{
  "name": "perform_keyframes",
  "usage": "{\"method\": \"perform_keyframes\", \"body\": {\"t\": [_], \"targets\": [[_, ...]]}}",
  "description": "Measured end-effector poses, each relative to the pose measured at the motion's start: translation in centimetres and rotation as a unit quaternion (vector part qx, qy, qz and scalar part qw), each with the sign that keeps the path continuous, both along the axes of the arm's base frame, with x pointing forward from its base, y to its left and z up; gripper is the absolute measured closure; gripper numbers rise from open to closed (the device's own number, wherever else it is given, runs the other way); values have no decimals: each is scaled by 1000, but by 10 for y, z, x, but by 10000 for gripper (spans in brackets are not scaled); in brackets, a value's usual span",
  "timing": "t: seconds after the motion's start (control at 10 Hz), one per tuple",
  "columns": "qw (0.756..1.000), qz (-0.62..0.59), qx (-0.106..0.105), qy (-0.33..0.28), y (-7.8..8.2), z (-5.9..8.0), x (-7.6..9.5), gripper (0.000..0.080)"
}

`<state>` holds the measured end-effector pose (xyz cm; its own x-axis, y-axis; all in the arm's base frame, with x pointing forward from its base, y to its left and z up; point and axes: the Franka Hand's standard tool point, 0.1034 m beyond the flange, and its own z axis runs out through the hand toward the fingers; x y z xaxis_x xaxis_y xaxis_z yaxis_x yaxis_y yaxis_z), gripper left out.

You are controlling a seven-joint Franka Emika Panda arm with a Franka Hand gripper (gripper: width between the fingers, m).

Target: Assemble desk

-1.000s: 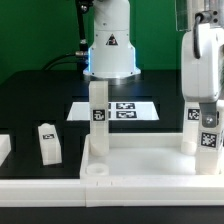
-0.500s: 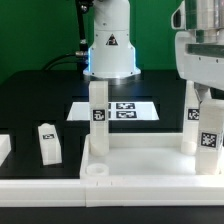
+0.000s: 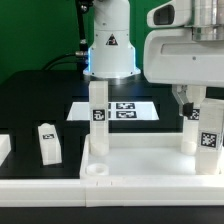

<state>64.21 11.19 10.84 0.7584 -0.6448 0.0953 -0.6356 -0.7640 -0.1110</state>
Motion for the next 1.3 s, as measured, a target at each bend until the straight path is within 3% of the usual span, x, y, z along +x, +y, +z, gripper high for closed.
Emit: {"method": "perform_keyframes", "body": {"t": [0.2, 0.3, 0.4, 0.7, 0.9, 1.1, 1.3], "targets": [[1000, -17, 2, 1, -1, 0, 0, 446], [999, -36, 5, 3, -1, -1, -1, 446], [995, -95, 12, 5, -4, -1, -1, 512], [949, -312, 42, 26, -7, -1, -3, 512], [880, -468, 74, 37, -4, -1, -3, 512], [828, -551, 97, 40, -2, -2, -3, 512], [808, -580, 99, 41, -3, -2, -3, 512]]}}
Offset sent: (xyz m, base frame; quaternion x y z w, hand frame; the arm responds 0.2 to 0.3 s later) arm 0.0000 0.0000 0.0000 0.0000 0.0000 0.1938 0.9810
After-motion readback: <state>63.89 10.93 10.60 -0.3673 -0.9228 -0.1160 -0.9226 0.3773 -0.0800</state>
